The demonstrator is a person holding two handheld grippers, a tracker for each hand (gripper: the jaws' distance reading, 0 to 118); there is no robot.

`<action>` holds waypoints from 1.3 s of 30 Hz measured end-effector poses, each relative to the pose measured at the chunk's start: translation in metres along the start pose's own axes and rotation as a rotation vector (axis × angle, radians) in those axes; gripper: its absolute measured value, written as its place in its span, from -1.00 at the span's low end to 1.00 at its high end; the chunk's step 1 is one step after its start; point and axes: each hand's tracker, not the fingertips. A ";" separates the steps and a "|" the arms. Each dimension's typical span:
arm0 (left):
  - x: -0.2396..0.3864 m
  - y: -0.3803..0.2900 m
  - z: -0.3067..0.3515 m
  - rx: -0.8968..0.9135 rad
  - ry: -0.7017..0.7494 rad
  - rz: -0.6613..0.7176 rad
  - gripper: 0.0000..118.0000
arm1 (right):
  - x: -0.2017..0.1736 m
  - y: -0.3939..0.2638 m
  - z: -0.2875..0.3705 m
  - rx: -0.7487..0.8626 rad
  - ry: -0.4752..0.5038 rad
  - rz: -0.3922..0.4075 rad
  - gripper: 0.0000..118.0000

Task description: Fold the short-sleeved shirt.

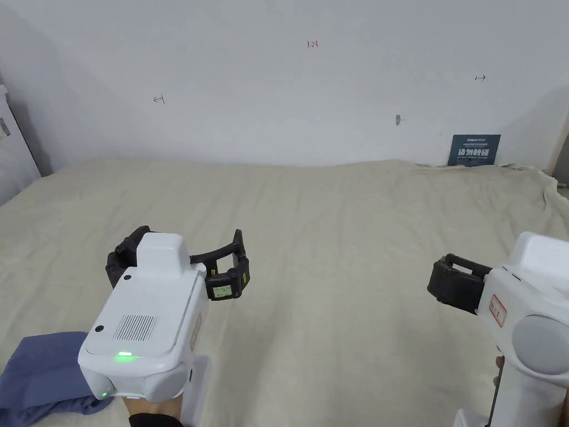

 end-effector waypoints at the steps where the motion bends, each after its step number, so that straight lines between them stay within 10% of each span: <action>1: 0.000 0.000 0.000 0.000 0.000 0.001 1.00 | 0.000 -0.001 -0.001 0.002 0.001 0.002 1.00; 15: 0.001 -0.001 0.001 0.006 -0.004 0.001 1.00 | 0.002 -0.020 0.003 0.394 0.089 0.110 1.00; 39: 0.002 -0.004 -0.001 0.006 -0.008 0.006 1.00 | 0.004 -0.021 0.001 0.426 0.088 0.148 1.00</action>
